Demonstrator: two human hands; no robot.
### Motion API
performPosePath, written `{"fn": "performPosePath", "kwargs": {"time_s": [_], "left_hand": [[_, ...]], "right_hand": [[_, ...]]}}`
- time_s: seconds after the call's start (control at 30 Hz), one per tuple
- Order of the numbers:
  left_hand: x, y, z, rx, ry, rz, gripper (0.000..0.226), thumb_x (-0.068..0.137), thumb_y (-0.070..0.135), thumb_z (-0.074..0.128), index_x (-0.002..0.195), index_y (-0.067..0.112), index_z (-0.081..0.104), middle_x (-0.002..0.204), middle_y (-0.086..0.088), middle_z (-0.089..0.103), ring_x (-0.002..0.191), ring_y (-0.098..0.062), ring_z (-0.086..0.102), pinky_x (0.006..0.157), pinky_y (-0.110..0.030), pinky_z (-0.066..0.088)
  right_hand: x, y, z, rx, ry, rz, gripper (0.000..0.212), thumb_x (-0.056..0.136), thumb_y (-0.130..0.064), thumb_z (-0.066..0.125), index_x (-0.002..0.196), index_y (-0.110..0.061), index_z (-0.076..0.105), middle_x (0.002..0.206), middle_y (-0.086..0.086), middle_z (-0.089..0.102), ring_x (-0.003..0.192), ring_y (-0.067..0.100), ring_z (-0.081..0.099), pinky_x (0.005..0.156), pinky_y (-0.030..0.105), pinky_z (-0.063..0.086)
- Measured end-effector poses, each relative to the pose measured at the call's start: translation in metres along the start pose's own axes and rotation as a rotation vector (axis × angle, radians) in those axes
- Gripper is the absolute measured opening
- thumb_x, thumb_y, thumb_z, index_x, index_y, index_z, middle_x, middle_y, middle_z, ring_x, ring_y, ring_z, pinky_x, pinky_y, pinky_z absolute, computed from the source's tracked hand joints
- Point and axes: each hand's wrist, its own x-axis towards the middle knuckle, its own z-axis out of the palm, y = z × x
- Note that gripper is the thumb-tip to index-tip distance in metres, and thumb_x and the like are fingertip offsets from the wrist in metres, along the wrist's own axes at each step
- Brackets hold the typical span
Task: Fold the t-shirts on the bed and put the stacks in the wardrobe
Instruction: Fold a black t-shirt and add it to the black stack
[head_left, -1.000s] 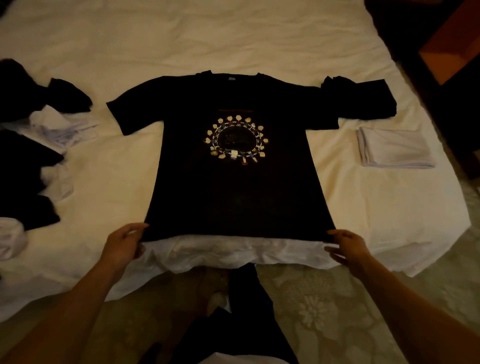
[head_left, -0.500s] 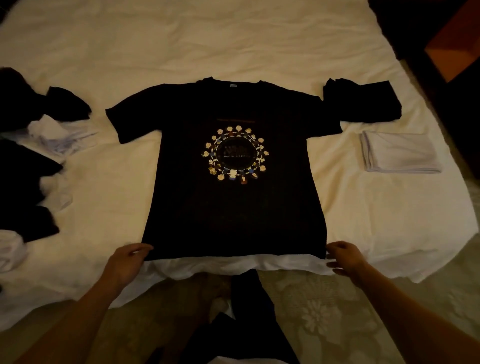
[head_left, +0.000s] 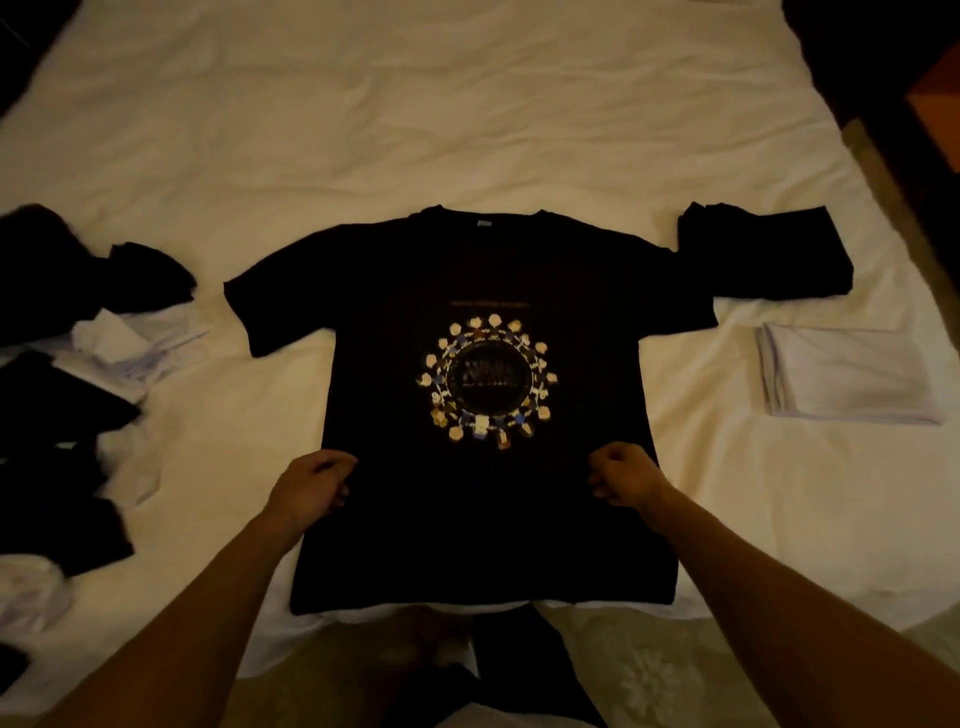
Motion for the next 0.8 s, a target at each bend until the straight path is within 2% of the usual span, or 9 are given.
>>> {"fn": "performPosePath", "kwargs": {"time_s": [0.07, 0.2, 0.37, 0.47, 0.57, 0.67, 0.8], "left_hand": [[0.010, 0.021, -0.004, -0.048, 0.004, -0.027, 0.017, 0.102, 0.014, 0.053, 0.106, 0.007, 0.067, 0.071, -0.009, 0.057, 0.060, -0.019, 0.053, 0.048, -0.018, 0.046], [0.030, 0.046, -0.022, -0.088, 0.039, -0.030, 0.016, 0.101, 0.017, 0.054, 0.103, 0.009, 0.068, 0.074, -0.009, 0.059, 0.063, -0.019, 0.055, 0.049, -0.018, 0.046], [0.073, 0.051, -0.075, -0.120, 0.092, -0.019, 0.017, 0.099, 0.022, 0.057, 0.106, 0.011, 0.068, 0.088, -0.012, 0.067, 0.073, -0.024, 0.061, 0.068, -0.031, 0.048], [0.115, 0.050, -0.109, -0.096, 0.177, -0.042, 0.018, 0.095, 0.026, 0.062, 0.111, 0.016, 0.065, 0.105, -0.014, 0.068, 0.087, -0.029, 0.064, 0.082, -0.041, 0.052], [0.161, 0.058, -0.140, -0.009, 0.257, -0.053, 0.032, 0.093, 0.032, 0.065, 0.121, 0.019, 0.059, 0.119, -0.016, 0.065, 0.105, -0.037, 0.062, 0.092, -0.045, 0.052], [0.211, 0.076, -0.168, -0.004, 0.304, -0.028, 0.051, 0.093, 0.032, 0.066, 0.136, 0.012, 0.049, 0.132, -0.015, 0.058, 0.118, -0.035, 0.055, 0.095, -0.039, 0.044], [0.260, 0.092, -0.190, -0.127, 0.257, -0.101, 0.065, 0.091, 0.037, 0.068, 0.144, 0.013, 0.040, 0.139, -0.012, 0.052, 0.123, -0.032, 0.052, 0.104, -0.044, 0.044]], "right_hand": [[0.014, -0.029, 0.008, -0.026, -0.033, 0.017, 0.011, 0.101, -0.015, 0.048, 0.098, -0.015, 0.058, 0.093, 0.009, 0.062, 0.075, 0.018, 0.059, 0.064, 0.026, 0.049], [0.036, -0.081, 0.036, -0.064, -0.068, 0.037, 0.012, 0.099, -0.018, 0.049, 0.093, -0.013, 0.058, 0.086, 0.008, 0.062, 0.069, 0.018, 0.058, 0.058, 0.025, 0.046], [0.050, -0.137, 0.090, -0.065, -0.156, 0.015, 0.012, 0.096, -0.019, 0.053, 0.088, -0.017, 0.062, 0.096, 0.012, 0.067, 0.081, 0.024, 0.064, 0.066, 0.030, 0.052], [0.049, -0.178, 0.128, 0.006, -0.214, 0.052, 0.021, 0.100, -0.013, 0.049, 0.082, -0.013, 0.059, 0.083, 0.009, 0.061, 0.068, 0.017, 0.059, 0.061, 0.024, 0.050], [0.044, -0.220, 0.172, 0.083, -0.266, 0.121, 0.021, 0.103, -0.012, 0.044, 0.084, -0.016, 0.052, 0.076, 0.003, 0.054, 0.058, 0.011, 0.050, 0.046, 0.016, 0.043], [0.044, -0.261, 0.225, 0.118, -0.268, 0.105, 0.015, 0.102, -0.018, 0.047, 0.088, -0.016, 0.052, 0.078, 0.002, 0.058, 0.062, 0.011, 0.053, 0.053, 0.018, 0.043], [0.053, -0.302, 0.287, 0.251, -0.298, 0.188, 0.013, 0.100, -0.021, 0.052, 0.095, -0.010, 0.057, 0.079, 0.003, 0.062, 0.063, 0.012, 0.058, 0.060, 0.023, 0.046]]}}
